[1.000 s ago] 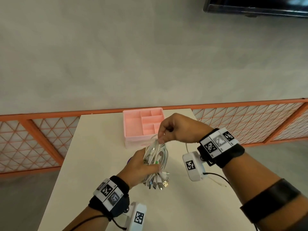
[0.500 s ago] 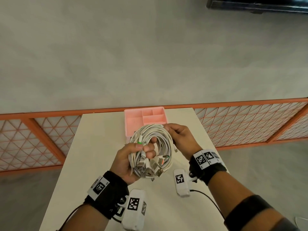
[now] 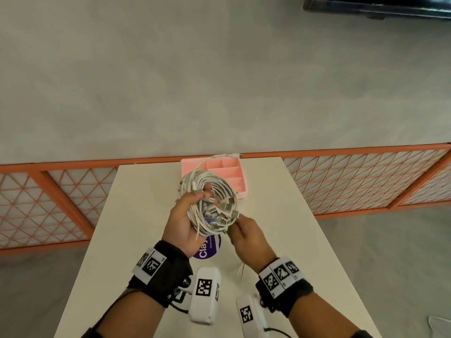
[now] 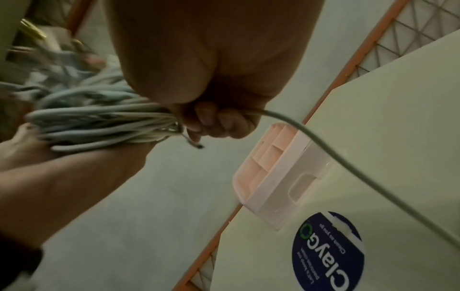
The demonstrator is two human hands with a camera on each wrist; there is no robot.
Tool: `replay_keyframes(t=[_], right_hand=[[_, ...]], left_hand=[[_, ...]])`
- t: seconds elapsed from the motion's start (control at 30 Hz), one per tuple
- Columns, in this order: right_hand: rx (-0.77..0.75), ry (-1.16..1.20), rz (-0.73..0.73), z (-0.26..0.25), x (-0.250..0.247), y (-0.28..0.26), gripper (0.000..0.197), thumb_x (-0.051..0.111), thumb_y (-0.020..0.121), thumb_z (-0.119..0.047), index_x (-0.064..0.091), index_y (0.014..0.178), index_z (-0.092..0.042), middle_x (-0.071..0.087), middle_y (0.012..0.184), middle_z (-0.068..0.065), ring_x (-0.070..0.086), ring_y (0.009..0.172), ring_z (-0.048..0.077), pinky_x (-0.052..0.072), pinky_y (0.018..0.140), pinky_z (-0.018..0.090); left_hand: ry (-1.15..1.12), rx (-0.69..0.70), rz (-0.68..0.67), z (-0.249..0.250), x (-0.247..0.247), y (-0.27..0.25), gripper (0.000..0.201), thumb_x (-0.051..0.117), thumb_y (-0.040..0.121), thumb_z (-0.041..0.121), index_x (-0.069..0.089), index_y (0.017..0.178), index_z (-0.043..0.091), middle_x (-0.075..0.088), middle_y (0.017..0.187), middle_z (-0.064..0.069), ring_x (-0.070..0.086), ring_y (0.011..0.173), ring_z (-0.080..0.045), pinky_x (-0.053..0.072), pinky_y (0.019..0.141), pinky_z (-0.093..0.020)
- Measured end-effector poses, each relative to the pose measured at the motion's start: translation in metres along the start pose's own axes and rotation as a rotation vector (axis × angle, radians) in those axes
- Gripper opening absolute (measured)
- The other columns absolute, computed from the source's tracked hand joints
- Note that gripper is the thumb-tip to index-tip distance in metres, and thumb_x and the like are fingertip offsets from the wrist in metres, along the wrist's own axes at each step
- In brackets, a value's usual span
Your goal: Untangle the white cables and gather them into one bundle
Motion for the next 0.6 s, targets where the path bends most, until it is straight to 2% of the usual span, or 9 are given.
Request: replay_keyframes(t=[0.07, 0.13, 0.2, 0.27, 0.33, 0.4, 0.5, 0.53, 0.6], right_hand=[[-0.026, -0.131, -0.056, 0.001, 0.003, -0.006, 0.024, 0.043, 0.103, -0.009, 0.054, 0.086, -0.024, 0.057, 0.061, -0.022, 0.052, 0.057, -0.005, 0.035, 0.056, 0.011], [-0.034, -0.264, -0.137, 0.005, 0.005, -0.010, 0.019, 0.043, 0.104, -0.020, 0.057, 0.092, -0.015, 0.057, 0.071, -0.016, 0.053, 0.062, -0.002, 0.038, 0.058, 0.014], [-0.070, -0.431, -0.228, 0.004, 0.006, -0.014, 0.028, 0.041, 0.105, -0.030, 0.059, 0.095, -0.012, 0.060, 0.074, -0.005, 0.052, 0.061, 0.006, 0.041, 0.059, 0.025], [-0.134, -0.583, -0.326, -0.003, 0.006, -0.018, 0.031, 0.040, 0.105, -0.034, 0.060, 0.096, -0.012, 0.064, 0.080, 0.006, 0.055, 0.068, 0.021, 0.042, 0.061, 0.037], [-0.175, -0.646, -0.416, -0.014, 0.003, -0.020, 0.028, 0.042, 0.103, -0.033, 0.061, 0.097, -0.013, 0.066, 0.085, 0.009, 0.056, 0.074, 0.026, 0.041, 0.062, 0.037], [-0.185, -0.660, -0.479, -0.029, -0.002, -0.018, 0.026, 0.046, 0.102, -0.032, 0.065, 0.103, -0.015, 0.069, 0.090, 0.006, 0.059, 0.077, 0.024, 0.043, 0.065, 0.035], [-0.178, -0.627, -0.534, -0.052, -0.014, -0.008, 0.018, 0.052, 0.098, -0.029, 0.067, 0.103, -0.021, 0.069, 0.086, -0.004, 0.059, 0.073, 0.016, 0.051, 0.070, 0.034], [-0.182, -0.602, -0.529, -0.058, -0.019, -0.003, 0.016, 0.054, 0.097, -0.028, 0.067, 0.101, -0.022, 0.070, 0.086, -0.006, 0.062, 0.074, 0.014, 0.052, 0.071, 0.034], [-0.174, -0.545, -0.486, -0.069, -0.033, 0.011, 0.011, 0.059, 0.095, -0.024, 0.070, 0.096, -0.021, 0.072, 0.086, -0.008, 0.064, 0.074, 0.008, 0.053, 0.071, 0.026]], left_hand=[[0.089, 0.081, 0.127, -0.001, -0.002, 0.003, 0.020, 0.075, 0.072, 0.013, 0.072, 0.090, 0.006, 0.069, 0.108, -0.012, 0.069, 0.097, -0.031, 0.055, 0.087, -0.042], [0.192, 0.161, 0.231, -0.005, -0.005, 0.005, 0.013, 0.068, 0.079, 0.011, 0.072, 0.090, 0.004, 0.069, 0.097, -0.017, 0.069, 0.087, -0.031, 0.057, 0.078, -0.040], [0.338, 0.231, 0.321, -0.009, -0.011, 0.007, 0.019, 0.069, 0.080, 0.009, 0.068, 0.096, -0.001, 0.066, 0.089, -0.020, 0.066, 0.081, -0.033, 0.054, 0.074, -0.043], [0.478, 0.258, 0.400, -0.013, -0.023, 0.009, 0.033, 0.071, 0.073, 0.014, 0.065, 0.099, -0.005, 0.066, 0.086, -0.019, 0.067, 0.080, -0.034, 0.055, 0.074, -0.046], [0.572, 0.247, 0.454, -0.017, -0.036, 0.011, 0.044, 0.074, 0.070, 0.021, 0.064, 0.104, -0.005, 0.070, 0.088, -0.019, 0.071, 0.084, -0.037, 0.058, 0.076, -0.048], [0.666, 0.210, 0.443, -0.020, -0.046, 0.010, 0.041, 0.076, 0.073, 0.021, 0.063, 0.103, -0.004, 0.072, 0.089, -0.022, 0.072, 0.084, -0.038, 0.060, 0.076, -0.050], [0.760, 0.163, 0.332, -0.027, -0.047, 0.002, 0.015, 0.070, 0.086, 0.006, 0.063, 0.094, -0.004, 0.068, 0.075, -0.015, 0.068, 0.071, -0.030, 0.055, 0.065, -0.039], [0.784, 0.134, 0.289, -0.030, -0.045, -0.003, 0.016, 0.070, 0.088, 0.007, 0.063, 0.095, -0.005, 0.068, 0.076, -0.015, 0.067, 0.072, -0.030, 0.054, 0.064, -0.037], [0.792, 0.059, 0.192, -0.035, -0.041, -0.011, 0.029, 0.072, 0.085, 0.023, 0.069, 0.102, 0.000, 0.073, 0.087, -0.017, 0.070, 0.081, -0.033, 0.056, 0.069, -0.037]])
Point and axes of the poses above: each hand's wrist, its own y-axis towards the middle knuckle, its own x-axis out of the palm, z = x × y, the point moved 1 cm from there along y, towards the middle knuckle
